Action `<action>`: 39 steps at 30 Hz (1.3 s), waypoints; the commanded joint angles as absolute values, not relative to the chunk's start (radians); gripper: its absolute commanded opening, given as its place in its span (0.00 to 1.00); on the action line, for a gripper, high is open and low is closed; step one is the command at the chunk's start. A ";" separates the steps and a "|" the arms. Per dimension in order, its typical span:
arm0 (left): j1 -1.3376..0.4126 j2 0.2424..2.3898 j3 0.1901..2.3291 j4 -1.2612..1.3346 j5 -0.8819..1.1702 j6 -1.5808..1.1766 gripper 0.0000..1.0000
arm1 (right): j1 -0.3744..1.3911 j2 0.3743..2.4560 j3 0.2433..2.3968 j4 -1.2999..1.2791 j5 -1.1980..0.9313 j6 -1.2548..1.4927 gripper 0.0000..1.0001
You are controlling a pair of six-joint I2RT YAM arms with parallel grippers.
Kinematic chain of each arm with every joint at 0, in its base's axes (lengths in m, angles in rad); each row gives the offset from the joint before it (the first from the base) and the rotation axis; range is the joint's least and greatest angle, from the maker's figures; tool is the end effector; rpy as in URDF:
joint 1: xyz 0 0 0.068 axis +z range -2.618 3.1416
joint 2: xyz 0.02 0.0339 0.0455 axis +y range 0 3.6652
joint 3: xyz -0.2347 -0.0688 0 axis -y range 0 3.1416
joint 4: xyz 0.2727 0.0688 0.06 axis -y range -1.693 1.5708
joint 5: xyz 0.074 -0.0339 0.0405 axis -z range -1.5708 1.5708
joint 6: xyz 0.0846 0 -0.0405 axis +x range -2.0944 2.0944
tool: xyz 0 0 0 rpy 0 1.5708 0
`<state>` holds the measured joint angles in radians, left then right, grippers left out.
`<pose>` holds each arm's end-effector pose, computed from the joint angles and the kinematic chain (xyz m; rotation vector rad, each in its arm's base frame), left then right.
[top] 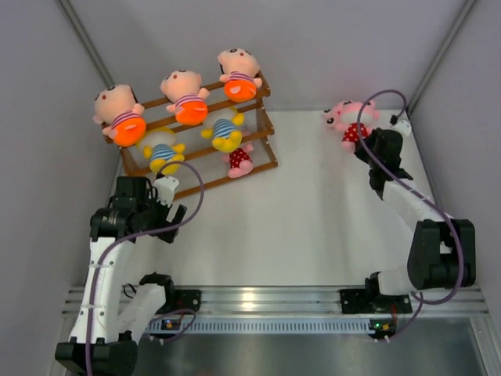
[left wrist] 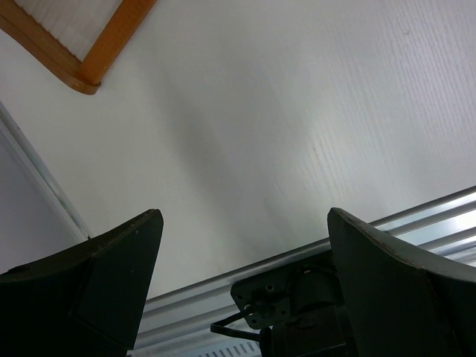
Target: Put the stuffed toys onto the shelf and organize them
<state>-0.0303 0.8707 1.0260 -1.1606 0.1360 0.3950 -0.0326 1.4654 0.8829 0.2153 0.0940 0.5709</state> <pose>0.2130 -0.0179 0.2612 0.5902 2.4932 -0.0366 0.4033 -0.0211 0.1902 0.6379 1.8380 0.2670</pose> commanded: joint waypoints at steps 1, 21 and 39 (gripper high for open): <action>-0.014 0.798 0.983 -1.106 0.104 0.400 0.98 | 0.119 1.335 0.880 0.217 0.181 0.502 0.00; 0.032 0.680 0.905 -1.075 0.084 0.367 0.98 | 1.034 1.040 0.684 0.086 0.448 0.584 0.00; 0.029 0.618 0.946 -1.091 -0.049 0.410 0.98 | 1.085 1.926 1.327 0.268 0.405 0.719 0.00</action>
